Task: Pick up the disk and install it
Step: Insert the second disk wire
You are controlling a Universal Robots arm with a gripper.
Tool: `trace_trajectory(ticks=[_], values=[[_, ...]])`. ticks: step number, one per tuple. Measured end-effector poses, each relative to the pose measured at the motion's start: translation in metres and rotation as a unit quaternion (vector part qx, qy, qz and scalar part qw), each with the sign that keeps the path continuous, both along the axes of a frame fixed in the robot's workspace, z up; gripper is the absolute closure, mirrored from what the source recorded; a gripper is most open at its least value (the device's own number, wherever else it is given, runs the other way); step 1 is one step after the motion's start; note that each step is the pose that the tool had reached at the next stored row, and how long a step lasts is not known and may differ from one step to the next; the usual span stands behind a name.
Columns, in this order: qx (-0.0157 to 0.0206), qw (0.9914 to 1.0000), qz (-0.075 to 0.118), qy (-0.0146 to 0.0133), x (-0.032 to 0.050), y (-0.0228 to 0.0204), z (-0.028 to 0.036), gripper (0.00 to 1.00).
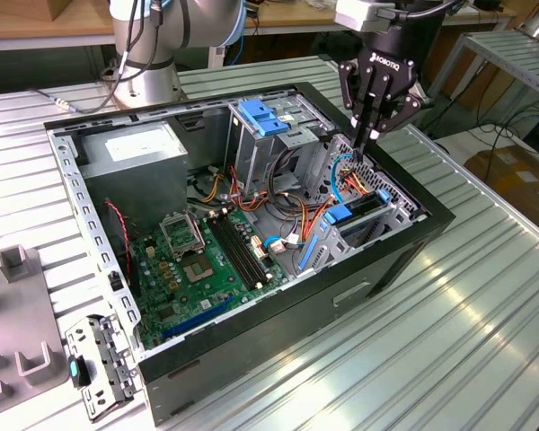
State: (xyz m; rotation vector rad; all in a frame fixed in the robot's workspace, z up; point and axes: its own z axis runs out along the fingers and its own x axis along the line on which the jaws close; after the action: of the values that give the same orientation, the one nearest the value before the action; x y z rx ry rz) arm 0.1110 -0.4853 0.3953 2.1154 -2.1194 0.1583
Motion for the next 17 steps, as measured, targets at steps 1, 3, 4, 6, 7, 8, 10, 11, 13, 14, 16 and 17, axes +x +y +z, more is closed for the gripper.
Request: trace_trajectory(ticks=[1, 3, 4, 6, 7, 8, 10, 11, 13, 14, 16, 17], values=[[-0.0001, 1.00000, 0.000, 0.0000, 0.0000, 0.0001, 0.0001, 0.76], [-0.0001, 1.00000, 0.000, 0.0000, 0.0001, 0.0013, 0.0001, 0.76], [-0.0002, 1.00000, 0.000, 0.0000, 0.0001, 0.0032, 0.0001, 0.76], [-0.0006, 1.00000, 0.000, 0.0000, 0.0000, 0.0075, 0.0001, 0.76], [-0.0009, 1.00000, 0.000, 0.0000, 0.0000, 0.0099, 0.0001, 0.76], [-0.0009, 1.00000, 0.000, 0.0000, 0.0001, 0.0129, 0.0001, 0.76], [-0.0010, 1.00000, 0.000, 0.0000, 0.0001, 0.0183, 0.0001, 0.76], [-0.0046, 0.99999, 0.000, 0.0000, 0.0003, 0.0199, -0.0004, 0.76], [-0.0222, 0.99975, 0.000, 0.0003, 0.0005, 0.0204, -0.0009, 0.76], [-0.0311, 0.99952, 0.000, 0.0004, 0.0006, 0.0208, -0.0012, 0.76], [-0.0407, 0.99917, 0.000, 0.0005, 0.0011, 0.0212, -0.0024, 0.76], [-0.0425, 0.99910, 0.000, 0.0005, 0.0019, 0.0215, -0.0031, 0.76]])
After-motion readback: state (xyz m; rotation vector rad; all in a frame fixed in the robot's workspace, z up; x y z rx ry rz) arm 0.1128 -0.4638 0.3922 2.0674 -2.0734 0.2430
